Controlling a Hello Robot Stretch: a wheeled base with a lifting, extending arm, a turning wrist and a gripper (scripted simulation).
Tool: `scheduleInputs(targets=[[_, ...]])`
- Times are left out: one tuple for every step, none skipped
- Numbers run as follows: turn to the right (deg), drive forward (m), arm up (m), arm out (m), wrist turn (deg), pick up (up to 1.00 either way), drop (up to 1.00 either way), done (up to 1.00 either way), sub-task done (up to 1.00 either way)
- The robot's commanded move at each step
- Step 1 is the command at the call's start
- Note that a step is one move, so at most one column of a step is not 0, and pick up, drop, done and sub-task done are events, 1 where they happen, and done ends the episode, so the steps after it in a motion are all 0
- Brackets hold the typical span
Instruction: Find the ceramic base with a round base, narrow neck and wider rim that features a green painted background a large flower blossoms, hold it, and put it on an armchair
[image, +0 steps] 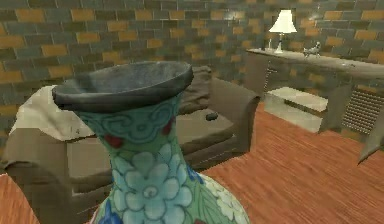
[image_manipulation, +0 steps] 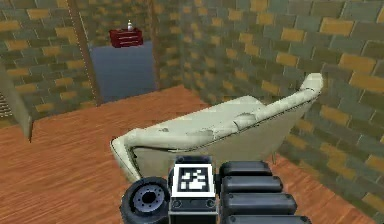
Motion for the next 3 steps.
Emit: scheduleInputs(targets=[[27.0, 0.00, 0.00, 0.00, 0.0, 0.00, 0.00, 0.00, 0.00], [0.0, 0.50, 0.00, 0.00, 0.0, 0.00, 0.00, 0.00, 0.00], [30.0, 0.00, 0.00, 0.00, 0.0, 0.00, 0.00, 0.00, 0.00]])
